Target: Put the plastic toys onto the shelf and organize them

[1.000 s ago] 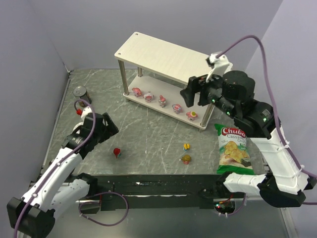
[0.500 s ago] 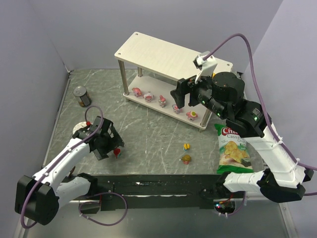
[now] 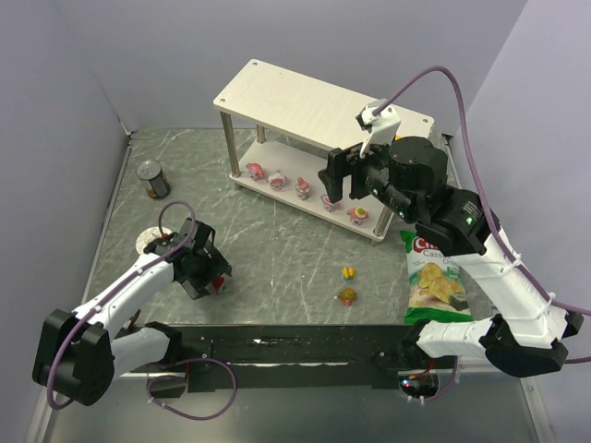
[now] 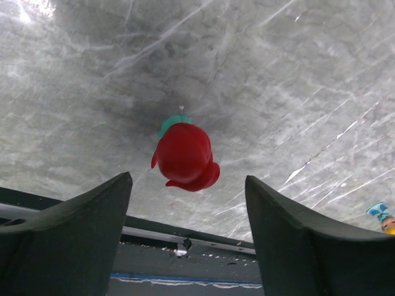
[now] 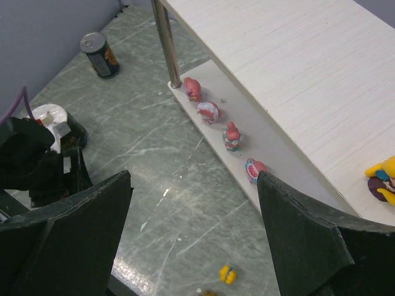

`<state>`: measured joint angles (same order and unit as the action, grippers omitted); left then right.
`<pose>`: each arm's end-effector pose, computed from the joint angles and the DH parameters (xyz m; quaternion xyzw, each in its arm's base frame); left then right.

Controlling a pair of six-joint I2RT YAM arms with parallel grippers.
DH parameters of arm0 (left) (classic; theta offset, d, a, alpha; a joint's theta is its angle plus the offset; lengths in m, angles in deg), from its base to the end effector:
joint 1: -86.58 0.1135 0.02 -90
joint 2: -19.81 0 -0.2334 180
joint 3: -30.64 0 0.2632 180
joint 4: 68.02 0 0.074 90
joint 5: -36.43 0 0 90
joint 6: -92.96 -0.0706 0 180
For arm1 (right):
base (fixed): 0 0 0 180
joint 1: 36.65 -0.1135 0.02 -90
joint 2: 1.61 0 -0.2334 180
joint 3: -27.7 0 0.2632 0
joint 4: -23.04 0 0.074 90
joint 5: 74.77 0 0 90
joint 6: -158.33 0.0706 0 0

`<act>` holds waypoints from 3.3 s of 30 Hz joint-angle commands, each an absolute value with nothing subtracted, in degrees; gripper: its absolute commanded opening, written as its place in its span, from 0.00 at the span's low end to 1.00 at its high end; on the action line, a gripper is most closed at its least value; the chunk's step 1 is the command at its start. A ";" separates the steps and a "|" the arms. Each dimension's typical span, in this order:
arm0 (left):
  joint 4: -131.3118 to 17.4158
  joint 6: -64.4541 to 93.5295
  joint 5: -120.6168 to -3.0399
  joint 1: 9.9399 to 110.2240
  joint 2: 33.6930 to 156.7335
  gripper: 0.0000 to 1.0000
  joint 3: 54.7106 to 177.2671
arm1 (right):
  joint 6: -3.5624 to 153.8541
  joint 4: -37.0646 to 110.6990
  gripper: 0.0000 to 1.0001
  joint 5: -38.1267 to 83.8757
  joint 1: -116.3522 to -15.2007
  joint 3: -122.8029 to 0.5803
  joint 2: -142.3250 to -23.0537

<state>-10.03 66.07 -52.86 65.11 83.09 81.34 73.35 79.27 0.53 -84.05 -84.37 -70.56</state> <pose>0.2051 -0.0797 0.1283 -0.3513 0.9209 -0.1090 0.1289 0.1938 0.1843 0.4790 -0.2066 0.7530 0.1825 0.5975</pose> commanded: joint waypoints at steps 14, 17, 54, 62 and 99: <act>-14.68 66.15 -51.98 65.40 86.95 0.60 81.70 | 71.76 76.48 0.89 -3.66 -84.37 -80.84 -66.47; -15.03 65.19 -52.25 65.57 87.57 0.56 81.61 | 72.02 76.39 0.89 -4.27 -84.37 -79.87 -65.86; -15.20 20.54 -50.94 44.05 113.50 0.33 108.16 | 75.71 79.55 0.89 -7.97 -84.38 -81.98 -67.61; -16.79 20.45 -49.96 42.55 114.47 0.43 107.28 | 76.50 79.73 0.89 -7.79 -84.46 -80.93 -67.00; -31.47 57.44 -20.35 31.66 101.28 0.64 93.56 | 74.04 80.69 0.91 -6.30 -84.37 -80.31 -65.77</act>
<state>-31.25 52.06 -27.79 33.90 99.38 91.81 75.21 80.65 -6.13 -84.05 -79.52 -65.79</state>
